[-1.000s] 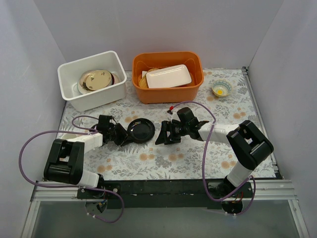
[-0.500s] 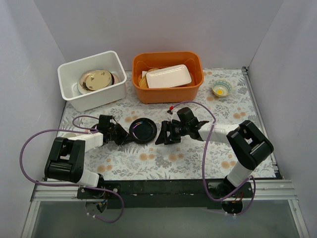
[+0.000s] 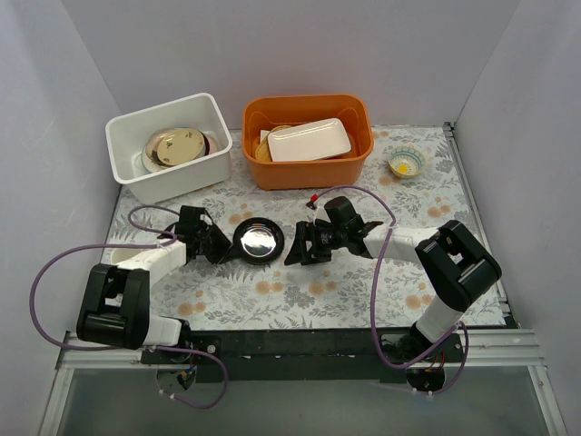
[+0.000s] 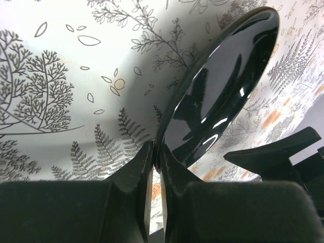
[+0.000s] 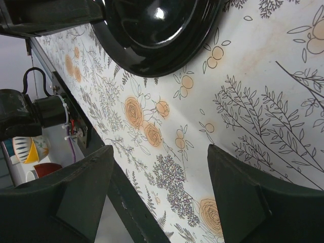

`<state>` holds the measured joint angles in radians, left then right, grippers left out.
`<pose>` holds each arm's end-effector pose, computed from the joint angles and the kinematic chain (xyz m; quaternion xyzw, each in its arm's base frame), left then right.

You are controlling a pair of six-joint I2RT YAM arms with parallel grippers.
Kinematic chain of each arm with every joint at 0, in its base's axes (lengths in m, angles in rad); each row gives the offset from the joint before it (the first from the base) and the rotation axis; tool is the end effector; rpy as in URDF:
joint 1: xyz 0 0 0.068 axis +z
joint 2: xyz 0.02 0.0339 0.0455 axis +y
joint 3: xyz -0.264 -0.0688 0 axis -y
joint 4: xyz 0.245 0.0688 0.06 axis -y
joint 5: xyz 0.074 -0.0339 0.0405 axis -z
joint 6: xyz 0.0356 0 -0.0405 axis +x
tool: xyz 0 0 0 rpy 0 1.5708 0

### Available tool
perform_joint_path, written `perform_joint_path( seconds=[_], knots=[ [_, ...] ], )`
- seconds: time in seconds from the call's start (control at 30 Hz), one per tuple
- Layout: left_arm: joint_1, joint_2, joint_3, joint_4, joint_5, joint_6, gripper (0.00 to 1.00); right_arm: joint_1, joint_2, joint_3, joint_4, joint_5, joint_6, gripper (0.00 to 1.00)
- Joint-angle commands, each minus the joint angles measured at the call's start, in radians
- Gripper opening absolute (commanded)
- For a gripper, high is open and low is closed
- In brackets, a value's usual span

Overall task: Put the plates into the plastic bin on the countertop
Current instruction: Pick up the plate at the center of the board, then place the plate in the plastic bin.

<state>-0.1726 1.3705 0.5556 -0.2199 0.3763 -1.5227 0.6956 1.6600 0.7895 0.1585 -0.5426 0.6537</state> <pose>0.2282 -0.0531 0.1430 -0.5533 0.7705 -0.3144 0.0369 0.2388 0.2233 0.1595 -0.1299 0.8734 0.4408 0.1610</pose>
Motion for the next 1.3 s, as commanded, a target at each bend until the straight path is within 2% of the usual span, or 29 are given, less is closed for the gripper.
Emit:
perform_joint_path(
  seconds=[0.0,0.67,1.27],
  knots=[
    [-0.002,-0.062,0.07,-0.104,-0.06,0.038,0.0,-0.002,-0.023,0.027,0.009,-0.014,-0.012,0.82],
    [-0.004,-0.148,0.277,-0.269,-0.088,0.071,0.0,-0.002,-0.035,0.033,-0.005,-0.016,-0.016,0.82],
    [-0.001,-0.038,0.596,-0.375,-0.126,0.111,0.0,-0.002,-0.032,0.033,-0.008,-0.02,-0.019,0.82]
  ],
)
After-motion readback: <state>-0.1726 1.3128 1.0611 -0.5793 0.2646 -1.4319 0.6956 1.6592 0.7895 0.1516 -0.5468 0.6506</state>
